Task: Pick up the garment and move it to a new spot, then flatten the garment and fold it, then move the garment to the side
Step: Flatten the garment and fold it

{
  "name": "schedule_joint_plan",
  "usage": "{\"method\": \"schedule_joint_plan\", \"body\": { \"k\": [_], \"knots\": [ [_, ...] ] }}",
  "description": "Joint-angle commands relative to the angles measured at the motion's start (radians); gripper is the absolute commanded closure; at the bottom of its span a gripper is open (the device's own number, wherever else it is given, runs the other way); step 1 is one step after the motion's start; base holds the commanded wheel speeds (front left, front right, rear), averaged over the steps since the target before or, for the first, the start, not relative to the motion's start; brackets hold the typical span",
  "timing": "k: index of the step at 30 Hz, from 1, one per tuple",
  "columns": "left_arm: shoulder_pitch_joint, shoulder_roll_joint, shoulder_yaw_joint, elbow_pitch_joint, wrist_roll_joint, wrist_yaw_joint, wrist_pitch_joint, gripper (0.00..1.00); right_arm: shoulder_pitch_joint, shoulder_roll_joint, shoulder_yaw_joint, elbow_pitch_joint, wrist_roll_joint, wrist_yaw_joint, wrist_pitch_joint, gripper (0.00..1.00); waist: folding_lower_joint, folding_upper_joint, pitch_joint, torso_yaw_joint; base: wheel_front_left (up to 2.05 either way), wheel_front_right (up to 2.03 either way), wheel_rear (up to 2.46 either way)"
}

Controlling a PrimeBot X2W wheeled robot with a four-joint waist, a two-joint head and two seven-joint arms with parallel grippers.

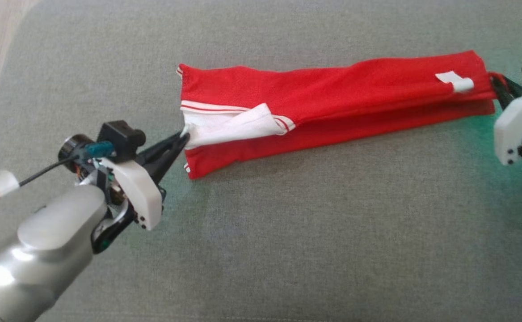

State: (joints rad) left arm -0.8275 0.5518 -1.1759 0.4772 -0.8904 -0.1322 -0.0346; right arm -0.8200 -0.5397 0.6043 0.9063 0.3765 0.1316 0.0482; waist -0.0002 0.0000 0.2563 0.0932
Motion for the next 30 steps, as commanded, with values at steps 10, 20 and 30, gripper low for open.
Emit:
{"method": "schedule_joint_plan", "body": {
  "k": [10, 20, 30],
  "knots": [
    [-0.024, 0.009, -0.014, -0.020, 0.003, 0.002, 0.009, 1.00, -0.042, -0.080, 0.117, 0.082, -0.106, -0.001, -0.009, 1.00, 0.0002, 0.0000, 0.051, 0.027, 0.00, 0.00, 0.00],
    [-0.027, -0.030, 0.025, 0.037, 0.005, 0.053, -0.103, 0.00, -0.065, -0.029, 0.042, 0.153, 0.000, -0.001, -0.034, 0.00, 0.0002, 0.0000, 0.007, 0.011, 0.00, 0.00, 0.00],
    [0.015, -0.030, 0.248, -0.011, -0.038, 0.191, -0.225, 0.00, -0.095, 0.082, -0.127, 0.062, 0.121, -0.001, -0.230, 0.00, 0.0002, 0.0000, -0.091, -0.042, 0.00, 0.00, 0.00]
  ]
}}
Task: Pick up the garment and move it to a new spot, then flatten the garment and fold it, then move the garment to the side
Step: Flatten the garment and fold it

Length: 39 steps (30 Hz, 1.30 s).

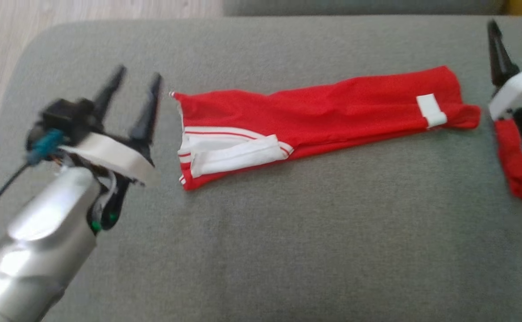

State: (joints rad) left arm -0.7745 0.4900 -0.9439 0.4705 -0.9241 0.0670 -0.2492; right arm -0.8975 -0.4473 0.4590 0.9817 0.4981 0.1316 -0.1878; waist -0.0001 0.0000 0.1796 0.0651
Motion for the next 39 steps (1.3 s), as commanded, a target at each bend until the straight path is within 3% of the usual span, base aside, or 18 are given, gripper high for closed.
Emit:
{"method": "schedule_joint_plan", "body": {
  "k": [1, 5, 7, 8, 12, 15, 17, 19, 26, 31, 39],
  "knots": [
    [-0.026, 0.030, 0.069, -0.034, 0.008, 0.011, -0.011, 0.00, -0.012, 0.006, -0.001, -0.030, 0.005, -0.001, -0.018, 0.00, 0.0001, 0.0000, -0.023, -0.019, 0.00, 0.00, 0.00],
    [0.107, 0.000, 0.286, -0.179, 0.104, 0.066, -0.012, 0.00, 0.033, 0.084, -0.149, -0.113, -0.031, -0.001, -0.072, 0.00, 0.0001, 0.0000, -0.045, -0.040, 0.00, 0.00, 0.00],
    [0.197, -0.023, 0.380, -0.232, 0.157, 0.076, -0.012, 0.00, 0.093, 0.144, -0.238, -0.221, -0.064, -0.001, -0.073, 0.00, 0.0001, 0.0000, -0.050, -0.051, 0.00, 0.00, 0.00],
    [0.283, -0.055, 0.462, -0.276, 0.211, 0.073, -0.012, 0.00, 0.182, 0.216, -0.326, -0.337, -0.105, -0.001, -0.073, 0.00, 0.0001, 0.0000, -0.054, -0.058, 0.00, 0.00, 0.00],
    [0.442, -0.145, 0.598, -0.324, 0.295, 0.030, -0.012, 0.00, 0.398, 0.365, -0.423, -0.540, -0.193, -0.001, -0.074, 0.00, 0.0001, 0.0000, -0.068, -0.066, 0.00, 0.00, 0.00],
    [0.530, -0.212, 0.675, -0.336, 0.376, 0.000, -0.012, 0.00, 0.551, 0.394, -0.436, -0.637, -0.235, -0.001, -0.074, 0.00, 0.0001, 0.0000, -0.074, -0.066, 0.00, 0.00, 0.00],
    [0.575, -0.256, 0.715, -0.331, 0.419, -0.022, -0.012, 0.00, 0.623, 0.396, -0.428, -0.674, -0.194, -0.001, -0.074, 0.00, 0.0001, 0.0000, -0.075, -0.064, 0.00, 0.00, 0.00],
    [0.613, -0.280, 0.741, -0.317, 0.468, -0.048, -0.012, 0.00, 0.667, 0.396, -0.408, -0.698, -0.249, -0.001, -0.074, 0.00, 0.0001, 0.0000, -0.072, -0.067, 0.00, 0.00, 0.00],
    [0.648, -0.348, 0.823, -0.284, 0.568, -0.131, -0.013, 0.00, 0.681, 0.397, -0.420, -0.690, -0.251, -0.001, -0.074, 0.00, 0.0001, 0.0000, -0.038, -0.058, 0.00, 0.00, 0.00],
    [0.604, -0.380, 0.844, -0.278, 0.612, -0.169, -0.013, 0.00, 0.589, 0.397, -0.433, -0.595, -0.282, -0.001, -0.074, 0.00, 0.0001, 0.0000, 0.025, -0.035, 0.00, 0.00, 0.00],
    [0.533, -0.413, 0.839, -0.265, 0.640, -0.194, -0.013, 0.00, 0.341, 0.397, -0.666, -0.370, -0.433, -0.001, 0.001, 0.00, 0.0001, 0.0000, 0.126, 0.022, 0.00, 0.00, 0.00]
  ]
}}
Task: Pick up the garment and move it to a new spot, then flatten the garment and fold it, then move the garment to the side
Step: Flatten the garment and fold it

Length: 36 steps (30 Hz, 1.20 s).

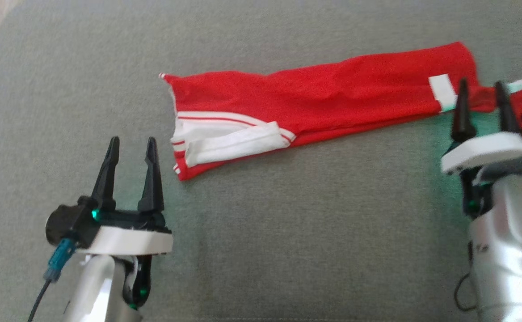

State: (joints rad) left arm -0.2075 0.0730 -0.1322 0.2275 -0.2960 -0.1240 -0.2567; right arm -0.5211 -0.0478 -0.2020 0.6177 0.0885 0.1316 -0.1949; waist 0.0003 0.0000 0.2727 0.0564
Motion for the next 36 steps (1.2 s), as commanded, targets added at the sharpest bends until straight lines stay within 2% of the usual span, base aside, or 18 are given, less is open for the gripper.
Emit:
{"method": "schedule_joint_plan", "body": {
  "k": [1, 2, 8, 13, 17, 18, 19, 23, 28, 36],
  "knots": [
    [-0.042, 0.001, 0.025, -0.020, 0.012, -0.004, -0.005, 0.00, -0.061, -0.002, -0.045, 0.022, -0.051, -0.001, 0.022, 0.00, -0.0003, 0.0000, 0.041, 0.038, 0.00, 0.00, 0.00],
    [-0.042, 0.001, 0.025, -0.020, 0.012, -0.004, -0.005, 0.00, -0.061, -0.002, -0.045, 0.022, -0.051, -0.001, 0.022, 0.00, -0.0003, 0.0000, 0.041, 0.038, 0.00, 0.00, 0.00],
    [-0.073, -0.008, -0.002, -0.015, 0.007, -0.006, -0.005, 0.00, -0.166, -0.002, -0.231, 0.164, -0.208, -0.001, 0.070, 0.00, -0.0003, 0.0000, 0.070, 0.068, 0.00, 0.00, 0.00],
    [-0.089, 0.000, -0.015, -0.008, -0.002, -0.006, -0.005, 0.00, -0.204, -0.003, -0.359, 0.229, -0.364, -0.001, 0.083, 0.00, -0.0003, 0.0000, 0.081, 0.079, 0.00, 0.00, 0.00],
    [-0.099, 0.012, -0.020, -0.001, -0.008, -0.007, -0.005, 0.00, -0.234, -0.003, -0.401, 0.328, -0.391, -0.001, 0.096, 0.00, -0.0003, 0.0000, 0.076, 0.080, 0.00, 0.00, 0.00],
    [-0.101, 0.014, -0.019, 0.000, -0.009, -0.007, -0.005, 0.00, -0.242, -0.003, -0.405, 0.357, -0.383, -0.001, 0.093, 0.62, -0.0003, 0.0000, 0.072, 0.079, 0.00, 0.00, 0.00],
    [-0.100, 0.016, -0.017, 0.001, -0.010, -0.007, -0.005, 0.00, -0.249, -0.003, -0.404, 0.383, -0.376, -0.001, 0.085, 1.00, -0.0003, 0.0000, 0.067, 0.077, 0.00, 0.00, 0.00],
    [-0.093, 0.018, -0.008, 0.002, -0.009, -0.007, -0.005, 0.00, -0.265, -0.002, -0.393, 0.441, -0.367, -0.001, 0.029, 1.00, -0.0003, 0.0000, 0.040, 0.062, 0.00, 0.00, 0.00],
    [-0.070, 0.015, -0.003, 0.002, -0.010, -0.007, -0.005, 0.00, -0.262, -0.012, -0.390, 0.425, -0.370, -0.001, -0.026, 1.00, -0.0003, 0.0000, -0.011, 0.036, 0.00, 0.00, 0.00],
    [-0.030, 0.012, 0.008, -0.001, -0.010, -0.007, -0.005, 0.00, -0.219, -0.100, -0.370, 0.343, -0.353, -0.001, -0.024, 1.00, -0.0003, 0.0000, -0.082, 0.003, 0.00, 0.00, 0.00]
  ]
}}
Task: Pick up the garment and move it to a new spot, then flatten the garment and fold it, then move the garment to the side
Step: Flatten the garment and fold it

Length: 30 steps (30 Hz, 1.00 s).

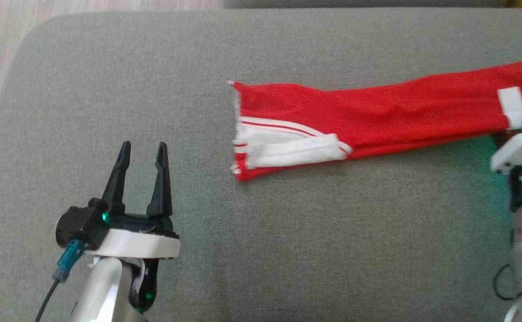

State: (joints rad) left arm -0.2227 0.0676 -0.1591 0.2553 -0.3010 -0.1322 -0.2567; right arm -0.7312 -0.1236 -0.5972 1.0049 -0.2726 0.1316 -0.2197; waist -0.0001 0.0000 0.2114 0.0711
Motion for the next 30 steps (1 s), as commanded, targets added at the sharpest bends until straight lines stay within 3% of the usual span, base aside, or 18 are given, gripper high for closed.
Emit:
{"method": "schedule_joint_plan", "body": {
  "k": [1, 5, 13, 18, 26, 30],
  "knots": [
    [-0.012, 0.017, 0.031, -0.027, -0.004, 0.002, -0.005, 0.00, -0.001, -0.035, 0.026, -0.056, 0.011, -0.001, 0.009, 1.00, 0.0001, 0.0000, -0.027, -0.012, 0.00, 0.00, 0.00],
    [-0.006, 0.013, 0.020, -0.026, 0.000, 0.002, -0.005, 0.00, 0.017, -0.042, 0.032, -0.103, 0.030, -0.001, 0.041, 1.00, 0.0001, 0.0000, -0.050, -0.012, 0.00, 0.00, 0.00],
    [0.008, 0.011, 0.007, -0.023, 0.000, 0.002, -0.005, 0.00, -0.002, 0.042, 0.182, -0.174, 0.090, -0.001, 0.048, 1.00, 0.0001, 0.0000, -0.089, -0.013, 0.00, 0.00, 0.00],
    [0.008, 0.010, -0.010, -0.015, -0.006, 0.002, -0.005, 0.00, -0.010, 0.071, 0.374, -0.210, 0.187, -0.001, 0.054, 1.00, 0.0001, 0.0000, -0.108, 0.008, 0.00, 0.00, 0.00],
    [0.004, 0.008, -0.021, -0.007, -0.014, 0.002, -0.005, 0.00, 0.058, 0.073, 0.886, -0.333, 0.564, -0.001, 0.087, 1.00, 0.0001, 0.0000, -0.114, 0.086, 0.00, 0.00, 0.00],
    [0.001, 0.006, -0.036, -0.005, -0.017, 0.002, -0.005, 0.00, 0.086, 0.073, 0.994, -0.346, 0.610, -0.001, 0.095, 1.00, 0.0001, 0.0000, -0.101, 0.125, 0.00, 0.00, 0.00]
  ]
}}
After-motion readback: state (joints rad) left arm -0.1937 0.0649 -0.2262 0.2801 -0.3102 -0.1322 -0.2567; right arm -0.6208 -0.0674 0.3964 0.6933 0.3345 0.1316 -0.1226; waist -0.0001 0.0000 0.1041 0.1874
